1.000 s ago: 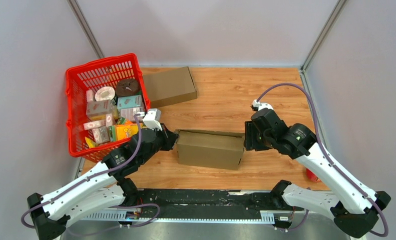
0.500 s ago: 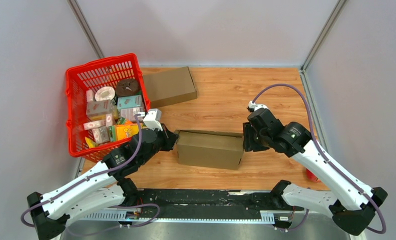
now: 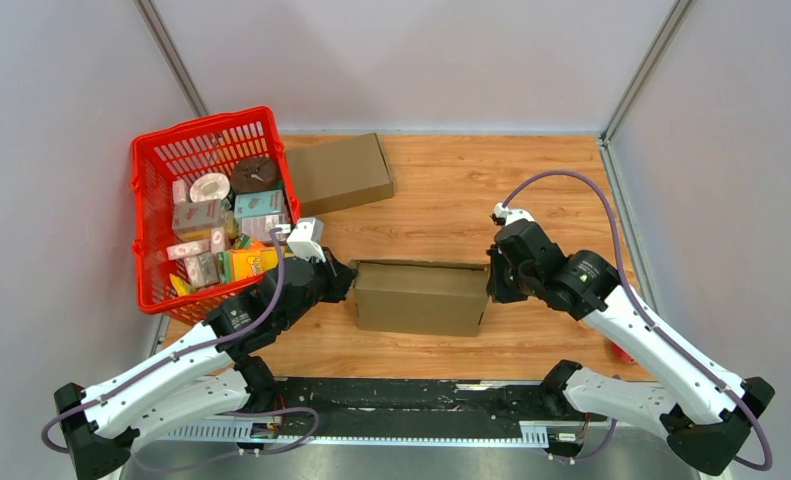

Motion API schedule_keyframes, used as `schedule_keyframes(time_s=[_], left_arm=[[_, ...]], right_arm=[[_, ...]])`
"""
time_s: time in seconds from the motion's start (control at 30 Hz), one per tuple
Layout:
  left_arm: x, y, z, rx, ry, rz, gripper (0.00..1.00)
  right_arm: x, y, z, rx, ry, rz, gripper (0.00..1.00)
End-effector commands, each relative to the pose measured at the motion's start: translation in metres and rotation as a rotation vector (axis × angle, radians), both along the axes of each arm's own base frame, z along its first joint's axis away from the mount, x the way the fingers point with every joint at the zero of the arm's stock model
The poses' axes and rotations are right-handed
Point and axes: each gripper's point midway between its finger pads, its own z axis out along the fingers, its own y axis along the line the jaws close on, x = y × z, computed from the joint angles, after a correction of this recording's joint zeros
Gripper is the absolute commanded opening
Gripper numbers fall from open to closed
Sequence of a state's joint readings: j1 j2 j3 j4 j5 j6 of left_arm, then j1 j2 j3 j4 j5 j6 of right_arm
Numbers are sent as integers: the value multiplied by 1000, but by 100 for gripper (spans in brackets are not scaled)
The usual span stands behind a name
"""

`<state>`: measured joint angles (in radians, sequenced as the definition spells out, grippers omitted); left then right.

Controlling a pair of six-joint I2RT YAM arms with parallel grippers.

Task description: Fold the paper box

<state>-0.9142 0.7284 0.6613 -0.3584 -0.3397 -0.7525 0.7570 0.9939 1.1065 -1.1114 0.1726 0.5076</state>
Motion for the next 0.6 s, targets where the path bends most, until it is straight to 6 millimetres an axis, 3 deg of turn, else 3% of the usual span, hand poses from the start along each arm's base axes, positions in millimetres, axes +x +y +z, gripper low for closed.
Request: schedule_keyframes(time_s=[0.0, 0.13, 0.17, 0.23, 0.33, 0.57], left_arm=[[-13, 9, -30, 113, 86, -28, 0], [-14, 9, -31, 117, 89, -29, 0], [-14, 10, -31, 117, 88, -28, 0], [-15, 10, -30, 114, 85, -27, 0], [-16, 9, -31, 118, 87, -28, 0], [-16, 12, -29, 135, 83, -24, 0]], right_arm=[[-10, -13, -27, -64, 50, -5, 0], [-15, -19, -28, -61, 48, -17, 0], [-14, -18, -20, -41, 28, -21, 1], [-7, -11, 10, 29, -38, -27, 16], [4, -1, 43, 92, -113, -19, 30], [20, 1, 44, 20, -123, -13, 32]])
